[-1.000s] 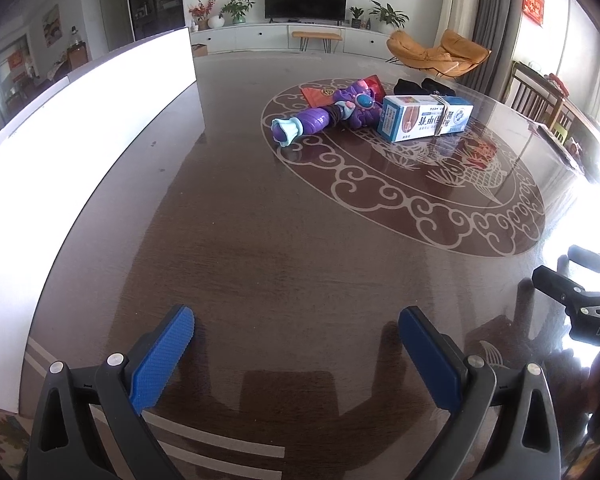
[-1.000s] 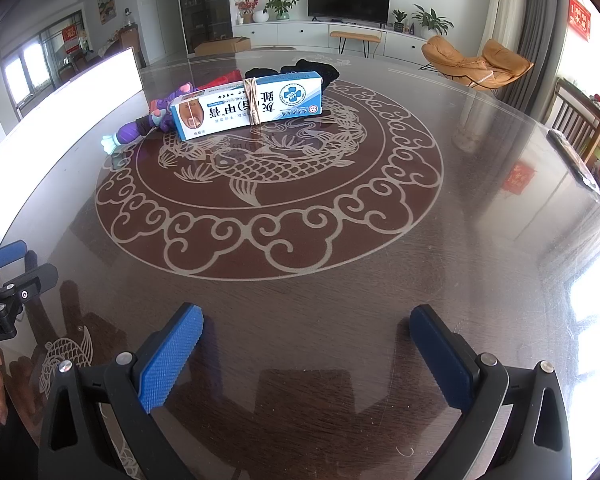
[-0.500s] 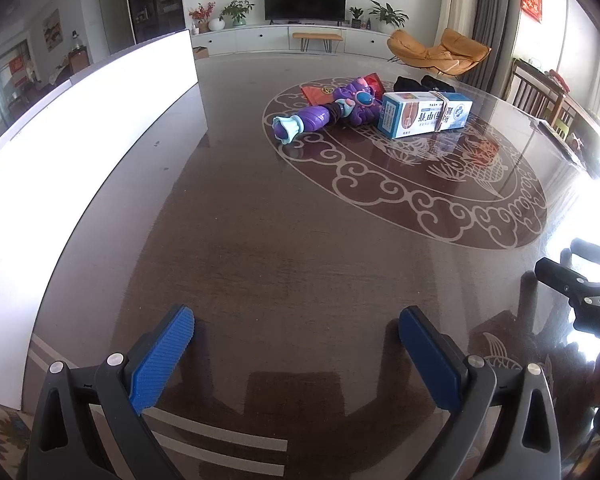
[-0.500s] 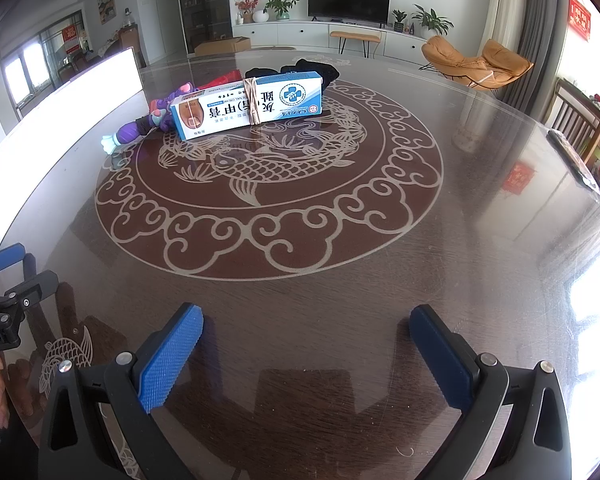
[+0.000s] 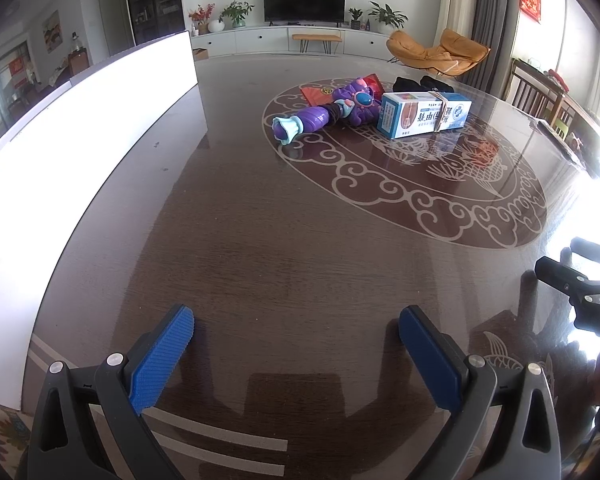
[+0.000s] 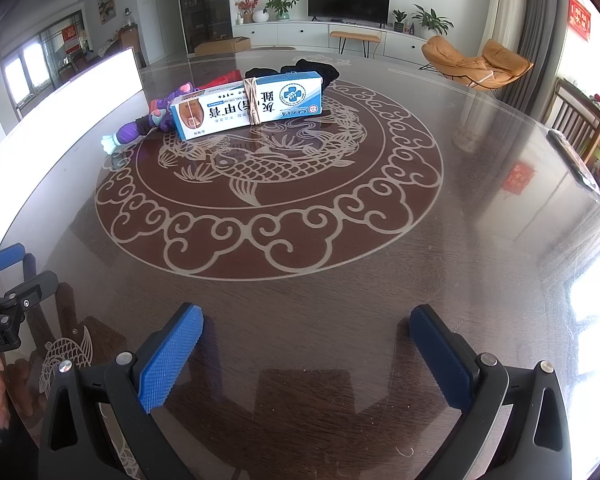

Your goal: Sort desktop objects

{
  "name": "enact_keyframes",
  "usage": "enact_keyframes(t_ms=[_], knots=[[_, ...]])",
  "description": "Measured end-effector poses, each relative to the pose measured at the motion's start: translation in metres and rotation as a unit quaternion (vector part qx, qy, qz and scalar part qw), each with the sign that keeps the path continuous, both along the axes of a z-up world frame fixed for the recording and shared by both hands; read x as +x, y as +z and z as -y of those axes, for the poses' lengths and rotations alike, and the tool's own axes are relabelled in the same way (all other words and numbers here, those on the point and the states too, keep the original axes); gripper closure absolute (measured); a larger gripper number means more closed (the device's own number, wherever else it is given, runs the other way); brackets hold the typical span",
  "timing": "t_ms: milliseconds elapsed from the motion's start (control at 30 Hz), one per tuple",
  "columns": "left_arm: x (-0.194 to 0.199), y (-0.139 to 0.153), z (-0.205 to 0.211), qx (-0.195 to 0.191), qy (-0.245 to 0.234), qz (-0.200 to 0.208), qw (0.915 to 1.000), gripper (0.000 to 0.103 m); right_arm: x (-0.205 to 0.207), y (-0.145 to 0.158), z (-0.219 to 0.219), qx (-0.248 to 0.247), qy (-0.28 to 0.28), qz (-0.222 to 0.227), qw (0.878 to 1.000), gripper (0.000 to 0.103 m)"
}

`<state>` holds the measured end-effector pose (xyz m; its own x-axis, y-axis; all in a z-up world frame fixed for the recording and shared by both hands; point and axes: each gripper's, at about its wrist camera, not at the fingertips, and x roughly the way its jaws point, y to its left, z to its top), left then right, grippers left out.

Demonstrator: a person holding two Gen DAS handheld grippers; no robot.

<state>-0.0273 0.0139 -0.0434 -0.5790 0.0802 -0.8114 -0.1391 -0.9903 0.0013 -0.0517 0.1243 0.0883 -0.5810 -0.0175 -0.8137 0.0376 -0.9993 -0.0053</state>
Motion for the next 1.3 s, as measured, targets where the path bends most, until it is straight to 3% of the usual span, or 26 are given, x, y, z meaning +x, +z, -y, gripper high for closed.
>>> enact_keyframes(t_ms=[933, 1033, 1100, 1200, 1300], knots=[[0.004, -0.001, 0.016, -0.001, 0.006, 0.014, 0.9999, 0.000, -0.004, 0.000, -0.001, 0.000, 0.007, 0.013, 1.000, 0.000], [0.004, -0.001, 0.017, -0.002, 0.011, 0.011, 0.9999, 0.000, -0.025, 0.007, -0.011, -0.003, 0.007, 0.036, 0.999, 0.000], [0.005, -0.001, 0.017, -0.002, 0.014, 0.009, 0.9999, 0.000, -0.047, 0.023, -0.023, -0.011, -0.010, 0.013, 1.000, 0.000], [0.005, -0.001, 0.017, -0.001, 0.016, 0.006, 0.9999, 0.000, -0.099, 0.051, -0.043, -0.057, -0.044, -0.022, 0.997, 0.000], [0.005, -0.002, 0.016, -0.001, 0.016, 0.002, 0.9999, 0.000, -0.163, 0.060, -0.050, -0.085, -0.083, -0.008, 0.993, 0.000]])
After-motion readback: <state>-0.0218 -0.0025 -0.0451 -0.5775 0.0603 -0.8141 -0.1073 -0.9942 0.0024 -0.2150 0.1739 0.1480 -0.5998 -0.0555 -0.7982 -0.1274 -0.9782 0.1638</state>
